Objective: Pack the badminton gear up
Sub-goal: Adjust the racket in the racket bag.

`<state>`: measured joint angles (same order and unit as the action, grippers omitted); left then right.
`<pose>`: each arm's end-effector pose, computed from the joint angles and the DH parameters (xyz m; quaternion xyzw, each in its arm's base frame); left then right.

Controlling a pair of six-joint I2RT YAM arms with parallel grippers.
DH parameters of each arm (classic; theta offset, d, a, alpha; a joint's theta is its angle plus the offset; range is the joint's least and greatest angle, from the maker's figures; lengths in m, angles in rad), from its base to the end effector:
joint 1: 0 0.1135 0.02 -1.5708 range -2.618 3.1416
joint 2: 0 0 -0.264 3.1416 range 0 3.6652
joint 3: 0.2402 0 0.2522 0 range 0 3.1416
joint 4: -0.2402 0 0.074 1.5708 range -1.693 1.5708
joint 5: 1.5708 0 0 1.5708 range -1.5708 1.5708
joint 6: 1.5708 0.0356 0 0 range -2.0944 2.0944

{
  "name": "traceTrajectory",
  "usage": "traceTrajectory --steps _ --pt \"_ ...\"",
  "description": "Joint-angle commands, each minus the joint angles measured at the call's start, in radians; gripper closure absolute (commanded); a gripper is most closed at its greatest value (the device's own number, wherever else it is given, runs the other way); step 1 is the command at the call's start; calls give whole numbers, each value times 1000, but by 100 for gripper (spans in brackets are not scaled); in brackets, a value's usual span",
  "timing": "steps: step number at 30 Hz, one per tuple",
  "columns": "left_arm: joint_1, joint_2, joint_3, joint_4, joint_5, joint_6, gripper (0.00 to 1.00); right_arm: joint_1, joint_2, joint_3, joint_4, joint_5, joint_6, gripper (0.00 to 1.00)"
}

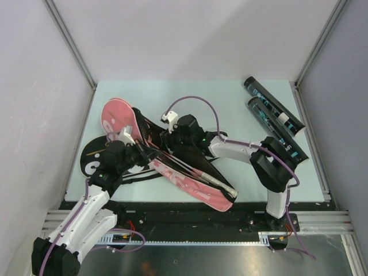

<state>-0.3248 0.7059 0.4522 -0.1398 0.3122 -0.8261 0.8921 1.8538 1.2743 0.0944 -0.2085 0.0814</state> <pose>0.1585 -0.0649 0.2400 -0.1201 0.8173 -0.4070 0.3898 0.2628 0.3376 0.2323 -0.3852 0.7614 0.3191 0.4124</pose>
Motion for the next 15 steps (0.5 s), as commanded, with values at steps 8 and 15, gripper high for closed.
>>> traceTrajectory --steps 8,15 --pt "-8 -36 0 34 74 21 100 24 176 48 441 -59 81 37" --pt "-8 -49 -12 31 56 16 100 19 88 114 242 113 37 65"
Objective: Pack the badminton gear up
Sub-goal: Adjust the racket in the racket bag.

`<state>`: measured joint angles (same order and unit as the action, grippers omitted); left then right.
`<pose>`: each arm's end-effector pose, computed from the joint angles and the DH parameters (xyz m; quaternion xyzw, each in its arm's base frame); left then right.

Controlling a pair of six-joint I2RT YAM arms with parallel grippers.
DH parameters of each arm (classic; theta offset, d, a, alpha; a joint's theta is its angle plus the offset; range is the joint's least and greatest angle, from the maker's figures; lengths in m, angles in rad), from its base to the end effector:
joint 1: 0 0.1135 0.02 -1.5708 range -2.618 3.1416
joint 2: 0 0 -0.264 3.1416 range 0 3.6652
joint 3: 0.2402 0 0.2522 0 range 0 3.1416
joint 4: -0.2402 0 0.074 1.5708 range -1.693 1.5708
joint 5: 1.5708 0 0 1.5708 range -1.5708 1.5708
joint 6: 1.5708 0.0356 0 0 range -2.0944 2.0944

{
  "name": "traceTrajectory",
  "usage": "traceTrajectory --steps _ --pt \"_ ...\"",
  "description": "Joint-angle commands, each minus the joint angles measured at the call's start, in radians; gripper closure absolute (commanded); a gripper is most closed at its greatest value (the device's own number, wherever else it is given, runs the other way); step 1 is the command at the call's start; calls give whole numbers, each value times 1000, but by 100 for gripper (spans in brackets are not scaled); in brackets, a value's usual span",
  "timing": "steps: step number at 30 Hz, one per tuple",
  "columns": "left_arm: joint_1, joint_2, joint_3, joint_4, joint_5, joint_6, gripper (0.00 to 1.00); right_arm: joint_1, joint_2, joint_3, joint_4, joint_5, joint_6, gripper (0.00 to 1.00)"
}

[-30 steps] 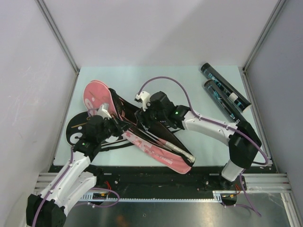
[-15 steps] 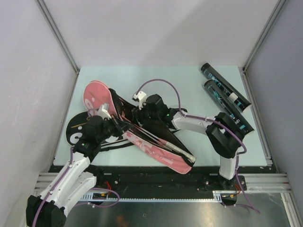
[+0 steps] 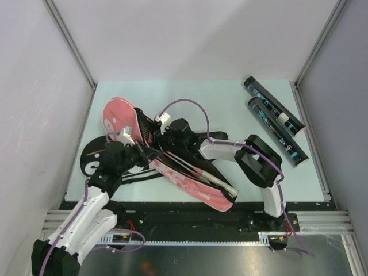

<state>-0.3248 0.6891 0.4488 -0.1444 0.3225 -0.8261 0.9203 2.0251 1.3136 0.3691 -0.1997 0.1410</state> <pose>0.1559 -0.0644 0.2409 -0.1161 0.8152 -0.4119 0.3903 0.2748 0.3728 0.1997 -0.3620 0.7304 0.3605 0.4533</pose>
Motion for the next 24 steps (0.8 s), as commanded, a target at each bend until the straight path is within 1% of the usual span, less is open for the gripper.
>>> traceTrajectory --steps 1,3,4,6,9,11,13,15,16,17,18,19,21,24 --pt "-8 -31 -13 37 46 12 99 -8 -94 75 -51 109 -37 71" --pt "-8 -20 -21 37 46 8 100 -6 -112 75 -82 86 -58 69" --pt "-8 -16 -24 37 50 5 100 -8 -117 75 -90 85 -60 63" --pt "-8 -11 -27 37 55 4 99 -9 -123 75 -99 82 -69 62" --pt "-8 -17 -25 37 50 5 100 -17 -123 75 -101 86 -69 52" --pt "-8 -20 -24 37 46 8 100 -23 -115 76 -82 63 -61 56" --pt "-8 -14 -24 35 50 8 100 -32 -106 76 -67 59 -49 65" --pt "-8 -8 -24 37 55 7 100 -35 -105 76 -55 48 -52 75" --pt "-8 -11 -25 35 55 7 100 -34 -101 76 -44 43 -52 78" --pt "-8 -13 -25 37 53 4 99 -35 -101 76 -39 11 -55 75" --pt "-8 -13 -25 37 52 5 100 -37 -101 76 -38 -12 -63 58" --pt "-8 -16 -27 35 52 5 99 -35 -100 76 -23 -21 -66 51" --pt "-8 -16 -27 35 50 5 100 -32 -85 79 -4 -32 -67 48" --pt "-8 -17 -27 35 53 4 100 -31 -59 88 42 -34 -69 49"
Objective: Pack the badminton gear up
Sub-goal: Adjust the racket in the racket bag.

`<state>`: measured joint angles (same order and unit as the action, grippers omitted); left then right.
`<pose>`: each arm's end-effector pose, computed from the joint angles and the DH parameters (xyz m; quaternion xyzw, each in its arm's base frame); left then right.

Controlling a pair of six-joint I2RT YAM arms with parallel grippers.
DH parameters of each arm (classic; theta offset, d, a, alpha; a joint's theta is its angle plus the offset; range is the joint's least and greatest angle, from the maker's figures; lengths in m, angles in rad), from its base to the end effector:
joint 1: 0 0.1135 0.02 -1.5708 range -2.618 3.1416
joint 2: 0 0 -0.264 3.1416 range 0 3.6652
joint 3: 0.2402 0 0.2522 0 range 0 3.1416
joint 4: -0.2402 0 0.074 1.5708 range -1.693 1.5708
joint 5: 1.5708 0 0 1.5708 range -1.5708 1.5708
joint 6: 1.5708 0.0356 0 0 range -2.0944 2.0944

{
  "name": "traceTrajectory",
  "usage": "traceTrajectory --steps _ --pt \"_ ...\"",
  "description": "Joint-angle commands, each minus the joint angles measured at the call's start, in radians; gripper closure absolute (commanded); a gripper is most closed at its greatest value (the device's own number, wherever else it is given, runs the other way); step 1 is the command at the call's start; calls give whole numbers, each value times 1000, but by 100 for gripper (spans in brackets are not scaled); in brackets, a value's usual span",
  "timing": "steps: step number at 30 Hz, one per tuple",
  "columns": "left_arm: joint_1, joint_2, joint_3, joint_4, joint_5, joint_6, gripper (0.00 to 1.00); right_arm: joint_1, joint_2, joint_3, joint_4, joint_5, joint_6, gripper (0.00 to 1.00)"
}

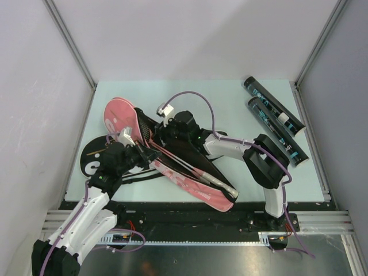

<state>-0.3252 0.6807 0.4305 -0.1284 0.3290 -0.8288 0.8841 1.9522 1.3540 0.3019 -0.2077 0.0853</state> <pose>0.1547 -0.0643 0.2373 -0.1143 0.8135 -0.4157 0.3902 0.2851 0.3593 0.2384 -0.3677 0.7125 0.3495 0.4848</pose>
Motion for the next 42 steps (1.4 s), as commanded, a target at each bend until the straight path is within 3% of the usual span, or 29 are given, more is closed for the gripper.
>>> traceTrajectory --steps 1,5,6,8,13,15,18,23,27,29,31,35,36,37,38,39,42 --pt "-8 -12 -9 21 44 8 100 7 25 63 99 3 -15 50" --pt "-8 -26 -10 19 41 8 100 22 74 138 34 53 -61 58" --pt "-8 -24 -9 19 42 7 100 24 82 152 16 53 -71 72" --pt "-8 -23 -7 21 42 10 100 32 68 160 -23 71 -79 83" --pt "-8 -3 -1 18 39 11 100 18 -27 120 -81 62 -61 87" --pt "-8 0 -1 18 36 11 100 6 -42 120 -104 32 -52 82" --pt "-8 -6 -3 18 33 10 99 -13 -50 117 -122 -70 -22 52" --pt "-6 -15 1 18 31 16 100 -16 -3 112 -112 -117 -16 54" --pt "-6 -10 4 18 36 14 100 -10 13 103 -86 -114 -24 87" --pt "-6 -10 4 19 33 14 99 -8 14 103 -76 -104 -28 87" --pt "-6 -9 2 19 31 11 100 -7 17 103 -66 -79 -41 100" --pt "-6 -9 4 19 31 16 100 7 -1 100 -81 -27 -62 100" --pt "-6 -10 2 18 30 14 100 6 -12 96 -90 -42 -62 99" --pt "-6 -9 4 19 33 16 100 6 -18 88 -86 -42 -56 86" --pt "-6 -6 4 19 35 16 100 6 -21 61 -72 -38 -53 56" --pt "-6 -3 5 19 38 16 100 6 -19 53 -60 -30 -55 50" --pt "-6 -4 4 19 44 14 100 9 -3 48 -53 -30 -52 46"
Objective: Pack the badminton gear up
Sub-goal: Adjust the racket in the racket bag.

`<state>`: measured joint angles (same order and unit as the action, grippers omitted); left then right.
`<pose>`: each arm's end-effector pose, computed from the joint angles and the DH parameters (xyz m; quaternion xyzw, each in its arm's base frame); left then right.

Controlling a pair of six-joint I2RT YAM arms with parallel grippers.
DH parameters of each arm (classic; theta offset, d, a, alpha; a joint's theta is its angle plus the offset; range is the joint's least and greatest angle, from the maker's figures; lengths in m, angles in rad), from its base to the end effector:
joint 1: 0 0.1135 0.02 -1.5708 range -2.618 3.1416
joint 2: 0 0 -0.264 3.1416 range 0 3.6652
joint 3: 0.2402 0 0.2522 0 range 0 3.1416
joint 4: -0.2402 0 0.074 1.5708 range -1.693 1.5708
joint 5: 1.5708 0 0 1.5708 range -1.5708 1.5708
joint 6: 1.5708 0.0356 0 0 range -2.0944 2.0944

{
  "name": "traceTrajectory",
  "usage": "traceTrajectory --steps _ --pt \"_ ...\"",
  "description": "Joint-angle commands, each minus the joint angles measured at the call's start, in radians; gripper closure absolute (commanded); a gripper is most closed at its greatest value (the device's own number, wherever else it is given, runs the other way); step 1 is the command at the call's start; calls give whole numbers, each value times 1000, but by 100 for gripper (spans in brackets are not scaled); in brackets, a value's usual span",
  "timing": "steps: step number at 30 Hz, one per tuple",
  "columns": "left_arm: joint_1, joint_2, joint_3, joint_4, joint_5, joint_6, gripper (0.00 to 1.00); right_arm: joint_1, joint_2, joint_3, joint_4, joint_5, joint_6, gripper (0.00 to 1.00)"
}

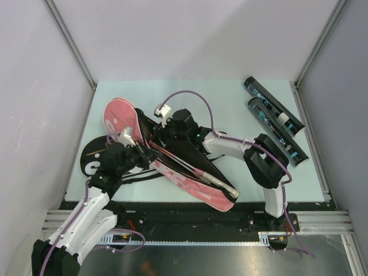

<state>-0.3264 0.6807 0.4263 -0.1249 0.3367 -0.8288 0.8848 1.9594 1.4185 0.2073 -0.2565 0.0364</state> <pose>0.1544 -0.0647 0.2362 -0.1118 0.8138 -0.4182 0.3877 0.2865 0.3643 0.2476 -0.4002 0.7059 0.3490 0.4689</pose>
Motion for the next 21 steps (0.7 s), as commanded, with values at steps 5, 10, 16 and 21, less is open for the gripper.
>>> traceTrajectory --steps 5,10,16,21 --pt "-5 -12 9 14 30 13 100 14 12 -15 60 23 -4 54" --pt "-5 -4 11 13 25 16 100 3 -23 -15 18 46 -1 85" --pt "-5 10 12 13 15 13 100 11 -112 -18 -45 65 -24 100" --pt "-3 5 19 8 2 14 100 -10 -226 -18 -127 11 23 100"
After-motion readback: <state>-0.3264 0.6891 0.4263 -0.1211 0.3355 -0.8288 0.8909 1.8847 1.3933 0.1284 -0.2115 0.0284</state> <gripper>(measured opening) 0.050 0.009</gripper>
